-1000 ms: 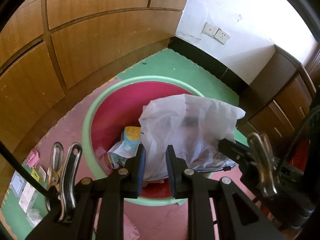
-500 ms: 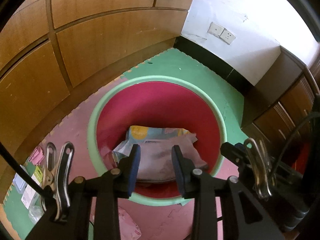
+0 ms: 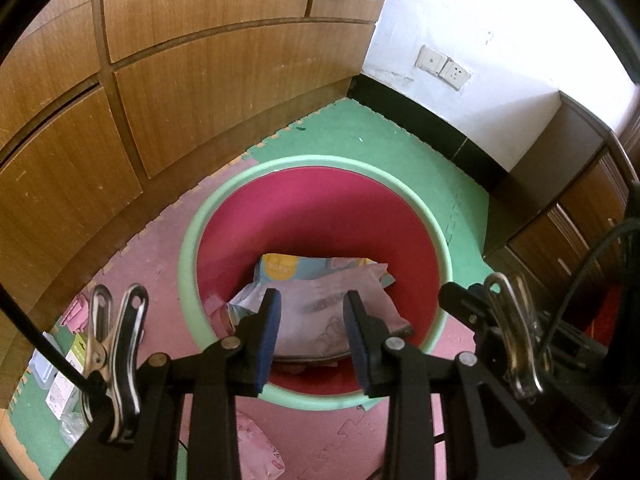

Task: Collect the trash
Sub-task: 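Move both grippers away from the bucket back to the trash pile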

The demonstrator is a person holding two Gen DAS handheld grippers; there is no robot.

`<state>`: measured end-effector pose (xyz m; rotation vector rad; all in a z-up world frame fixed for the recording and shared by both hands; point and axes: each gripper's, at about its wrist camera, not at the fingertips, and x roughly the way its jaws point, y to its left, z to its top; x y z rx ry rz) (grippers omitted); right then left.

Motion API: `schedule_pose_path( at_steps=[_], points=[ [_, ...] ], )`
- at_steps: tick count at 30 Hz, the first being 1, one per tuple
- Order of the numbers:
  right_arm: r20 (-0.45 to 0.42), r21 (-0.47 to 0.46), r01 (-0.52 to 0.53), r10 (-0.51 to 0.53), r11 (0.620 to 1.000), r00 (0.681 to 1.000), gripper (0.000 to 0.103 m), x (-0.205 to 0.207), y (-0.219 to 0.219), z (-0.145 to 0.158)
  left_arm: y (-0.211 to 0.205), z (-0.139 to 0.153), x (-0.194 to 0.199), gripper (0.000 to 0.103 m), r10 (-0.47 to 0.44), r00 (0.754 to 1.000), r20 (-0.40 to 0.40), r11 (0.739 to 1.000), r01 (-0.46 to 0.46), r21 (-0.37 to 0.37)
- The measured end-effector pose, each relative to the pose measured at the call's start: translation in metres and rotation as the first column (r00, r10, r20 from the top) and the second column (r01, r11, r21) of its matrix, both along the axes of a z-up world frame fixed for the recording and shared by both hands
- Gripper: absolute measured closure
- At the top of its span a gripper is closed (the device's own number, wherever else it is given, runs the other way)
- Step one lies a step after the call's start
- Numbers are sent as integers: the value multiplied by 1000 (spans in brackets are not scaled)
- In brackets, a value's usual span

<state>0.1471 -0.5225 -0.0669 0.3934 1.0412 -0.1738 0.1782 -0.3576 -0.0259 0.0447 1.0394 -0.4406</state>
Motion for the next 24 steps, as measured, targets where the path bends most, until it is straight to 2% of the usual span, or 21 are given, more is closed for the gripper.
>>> schedule_pose_path(
  at_steps=[16,24],
  points=[
    [18,0,-19,19,1000,1000,74,2,9,8,7,8,0,70,8,1000,4,1000,-8,-4],
    [40,22,-58,57,998,998,74,2,23,19,34,24,-2,70,44,999,5,999,-44,-21]
  ],
)
